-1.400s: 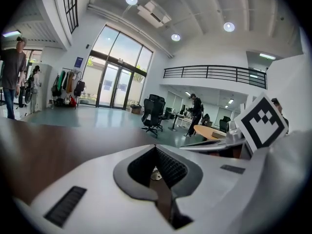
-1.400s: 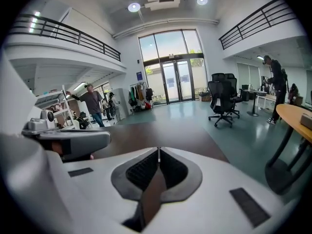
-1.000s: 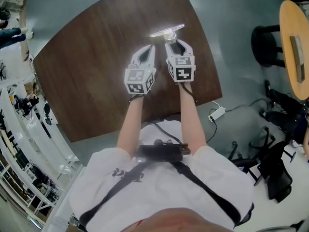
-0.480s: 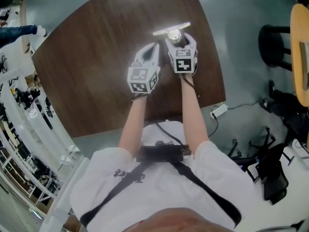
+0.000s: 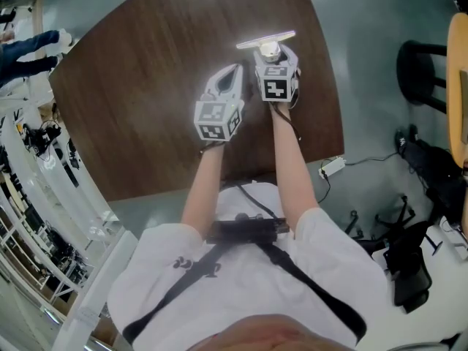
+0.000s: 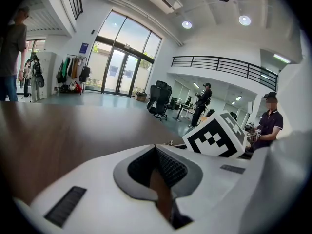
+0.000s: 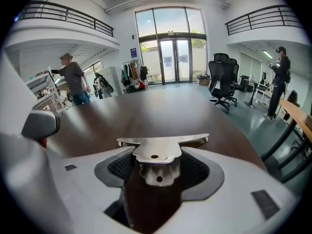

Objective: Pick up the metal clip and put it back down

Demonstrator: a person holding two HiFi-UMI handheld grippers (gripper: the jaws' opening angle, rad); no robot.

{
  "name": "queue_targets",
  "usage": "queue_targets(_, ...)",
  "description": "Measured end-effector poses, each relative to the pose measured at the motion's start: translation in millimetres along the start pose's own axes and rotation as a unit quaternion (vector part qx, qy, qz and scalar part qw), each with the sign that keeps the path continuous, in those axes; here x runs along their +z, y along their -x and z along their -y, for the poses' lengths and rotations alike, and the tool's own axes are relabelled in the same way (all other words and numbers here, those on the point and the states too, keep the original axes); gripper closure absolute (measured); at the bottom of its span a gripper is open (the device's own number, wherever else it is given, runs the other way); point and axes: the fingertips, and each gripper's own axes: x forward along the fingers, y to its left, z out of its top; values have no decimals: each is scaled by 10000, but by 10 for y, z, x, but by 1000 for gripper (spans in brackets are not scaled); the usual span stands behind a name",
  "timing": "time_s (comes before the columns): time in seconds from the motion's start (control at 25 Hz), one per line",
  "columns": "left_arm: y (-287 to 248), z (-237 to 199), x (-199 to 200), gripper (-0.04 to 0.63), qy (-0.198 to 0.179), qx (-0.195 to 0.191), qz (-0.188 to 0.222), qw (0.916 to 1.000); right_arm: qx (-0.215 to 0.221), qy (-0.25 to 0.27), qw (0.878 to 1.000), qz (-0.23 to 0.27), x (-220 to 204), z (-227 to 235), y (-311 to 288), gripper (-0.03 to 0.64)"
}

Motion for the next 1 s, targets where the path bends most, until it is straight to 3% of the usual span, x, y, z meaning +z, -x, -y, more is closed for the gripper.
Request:
queue_targets(0.52, 562, -26, 103, 600, -20, 234, 365, 9991, -80, 107, 9985, 530, 99, -144, 470, 322)
queue_targets(0.8, 1117, 22, 368, 600, -99, 339, 848, 9958, 29, 111, 9887, 1493, 541, -503, 1337, 322)
queue_targets(1.0, 1575, 129, 650, 600, -302, 414, 1268, 9906, 122, 128, 9736, 2275, 826, -803, 2078, 322)
